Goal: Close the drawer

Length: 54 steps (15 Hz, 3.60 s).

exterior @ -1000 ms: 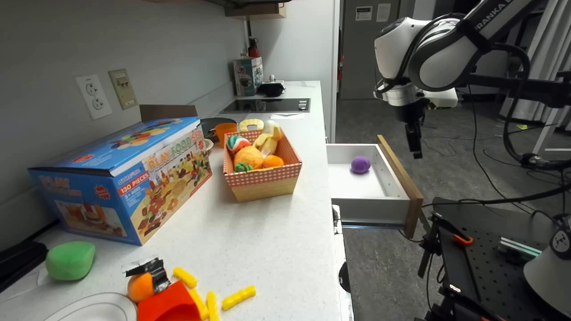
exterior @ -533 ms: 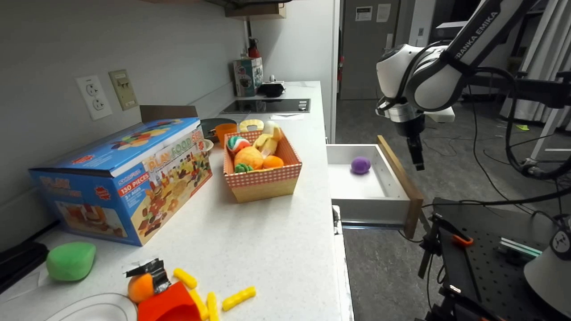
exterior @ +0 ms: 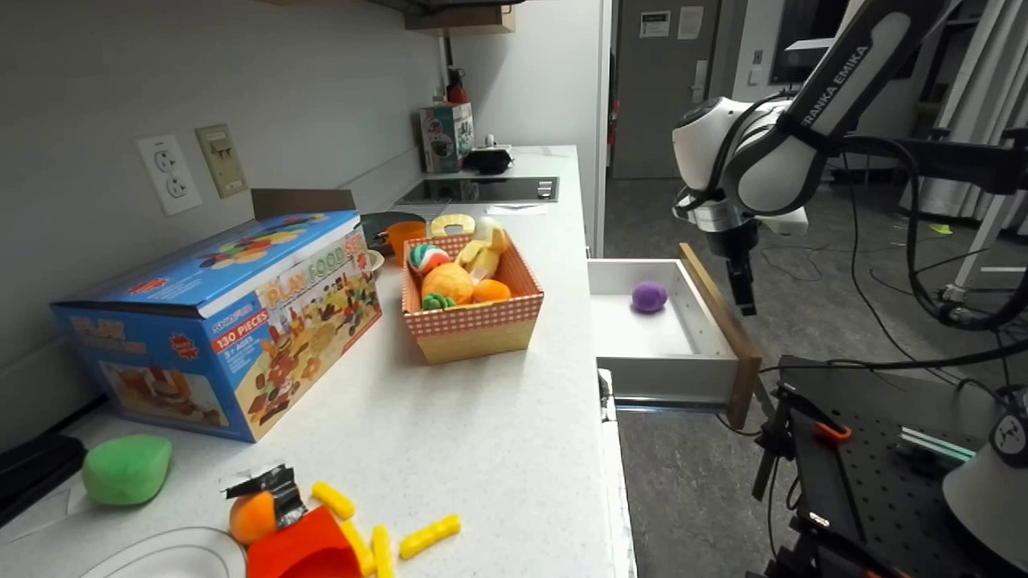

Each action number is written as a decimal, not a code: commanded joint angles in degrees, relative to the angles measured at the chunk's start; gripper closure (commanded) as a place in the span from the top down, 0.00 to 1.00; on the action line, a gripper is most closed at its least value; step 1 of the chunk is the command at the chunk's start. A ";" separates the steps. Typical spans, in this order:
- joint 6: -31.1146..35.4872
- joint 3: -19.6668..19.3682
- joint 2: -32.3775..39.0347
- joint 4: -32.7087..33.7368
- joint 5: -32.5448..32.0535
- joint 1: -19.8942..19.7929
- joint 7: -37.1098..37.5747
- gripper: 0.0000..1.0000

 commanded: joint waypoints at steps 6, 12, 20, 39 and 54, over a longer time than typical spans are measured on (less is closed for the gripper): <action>6.20 -1.27 12.33 6.92 0.02 0.60 0.08 1.00; 11.47 1.32 13.31 8.26 5.74 0.61 -2.98 1.00; 14.39 9.39 12.30 10.23 21.20 2.14 -10.94 1.00; 12.16 8.87 -8.09 0.04 16.94 7.76 -7.74 1.00; 5.37 9.50 -26.96 -5.51 17.49 10.05 -7.38 1.00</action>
